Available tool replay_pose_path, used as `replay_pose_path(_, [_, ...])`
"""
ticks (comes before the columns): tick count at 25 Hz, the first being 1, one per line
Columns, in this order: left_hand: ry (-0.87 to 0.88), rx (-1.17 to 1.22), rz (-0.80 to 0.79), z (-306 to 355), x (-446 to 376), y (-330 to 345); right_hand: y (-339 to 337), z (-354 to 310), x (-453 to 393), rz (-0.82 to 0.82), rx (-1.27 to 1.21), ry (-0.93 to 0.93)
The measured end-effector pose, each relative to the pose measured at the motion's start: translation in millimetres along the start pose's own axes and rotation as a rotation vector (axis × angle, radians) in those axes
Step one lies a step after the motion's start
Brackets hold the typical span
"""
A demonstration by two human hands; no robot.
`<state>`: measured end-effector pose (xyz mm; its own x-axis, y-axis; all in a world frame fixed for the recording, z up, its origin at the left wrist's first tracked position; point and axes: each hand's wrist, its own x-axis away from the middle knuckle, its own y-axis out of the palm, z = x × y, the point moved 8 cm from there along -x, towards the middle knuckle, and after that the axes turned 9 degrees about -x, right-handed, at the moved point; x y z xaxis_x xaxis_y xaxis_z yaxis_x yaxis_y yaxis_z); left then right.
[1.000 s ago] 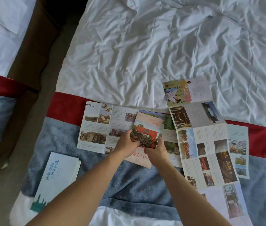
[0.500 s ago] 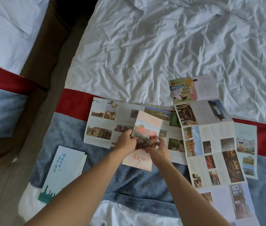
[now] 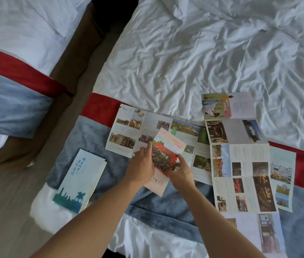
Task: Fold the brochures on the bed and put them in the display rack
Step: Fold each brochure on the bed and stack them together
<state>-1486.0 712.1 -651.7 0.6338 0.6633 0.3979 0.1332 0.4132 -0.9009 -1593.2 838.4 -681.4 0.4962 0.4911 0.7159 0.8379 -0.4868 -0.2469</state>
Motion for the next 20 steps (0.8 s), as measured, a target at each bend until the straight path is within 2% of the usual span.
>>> replay_pose_path(4, [0.003, -0.138, 0.042, -17, 14, -13, 14, -17, 14, 0.005, 0.106, -0.092])
replay_pose_path(9, [0.027, -0.208, 0.064, -59, 36, -22, 60, -33, 41, 0.018, 0.372, -0.236])
replay_pose_path(12, [0.05, -0.19, 0.028, -103, 51, -20, 107, -30, 57, 0.01, 0.497, -0.233])
replay_pose_path(16, [0.031, -0.187, 0.004, -180, 74, -15, 186, -33, 73, 0.008, 0.543, -0.269])
replay_pose_path(20, [-0.013, -0.033, -0.032, -253, 89, -6, 258, -32, 79, -0.003, 0.598, -0.24])
